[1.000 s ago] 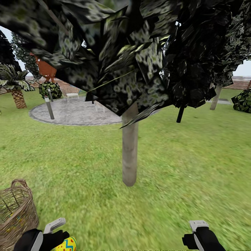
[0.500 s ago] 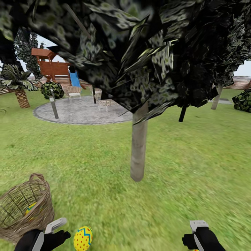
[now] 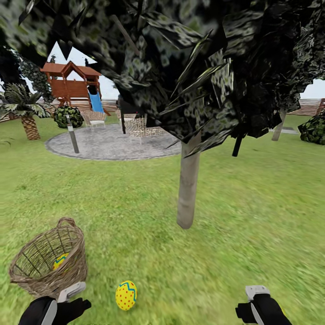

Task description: Take the three Easter eggs out of the wicker basket on the lawn in the garden, then place them on the lawn next to a single tree (choose any tree) so that all three eggs are next to the same tree and none are left in the basket.

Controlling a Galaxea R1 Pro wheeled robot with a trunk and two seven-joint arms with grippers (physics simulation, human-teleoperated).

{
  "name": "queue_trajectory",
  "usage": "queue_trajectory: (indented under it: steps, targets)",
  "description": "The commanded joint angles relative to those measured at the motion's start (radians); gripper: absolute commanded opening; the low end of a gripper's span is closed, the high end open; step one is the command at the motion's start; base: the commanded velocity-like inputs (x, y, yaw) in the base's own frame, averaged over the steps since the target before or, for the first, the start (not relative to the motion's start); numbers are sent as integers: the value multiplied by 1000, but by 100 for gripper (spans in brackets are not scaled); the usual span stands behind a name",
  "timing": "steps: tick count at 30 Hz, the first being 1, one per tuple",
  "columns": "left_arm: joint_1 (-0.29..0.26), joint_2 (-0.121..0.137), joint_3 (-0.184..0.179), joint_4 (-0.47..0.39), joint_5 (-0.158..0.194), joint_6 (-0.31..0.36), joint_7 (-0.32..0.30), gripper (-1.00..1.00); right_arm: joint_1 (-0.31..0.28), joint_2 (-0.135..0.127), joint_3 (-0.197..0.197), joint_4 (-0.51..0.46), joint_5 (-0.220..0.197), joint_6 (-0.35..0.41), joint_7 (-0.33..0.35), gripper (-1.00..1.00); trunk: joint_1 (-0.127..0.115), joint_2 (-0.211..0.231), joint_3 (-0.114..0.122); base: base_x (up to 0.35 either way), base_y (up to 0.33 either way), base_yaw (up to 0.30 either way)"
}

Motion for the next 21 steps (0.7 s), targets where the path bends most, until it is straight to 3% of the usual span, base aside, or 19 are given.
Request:
queue_trajectory:
  steps: [1,18,21]
  targets:
    - [0,0,2,0,-1,4,-5,100,-1,0,0,-1,2,5,-1,100,0,0,-1,-181,295,-228]
    - [0,0,1,0,-1,5,-3,100,-1,2,1,-1,2,6,-1,100,0,0,2,-179,295,-280]
    - [0,-1,2,0,-1,5,-3,100,-1,2,1,-1,3,6,-1,100,0,0,2,-178,296,-112]
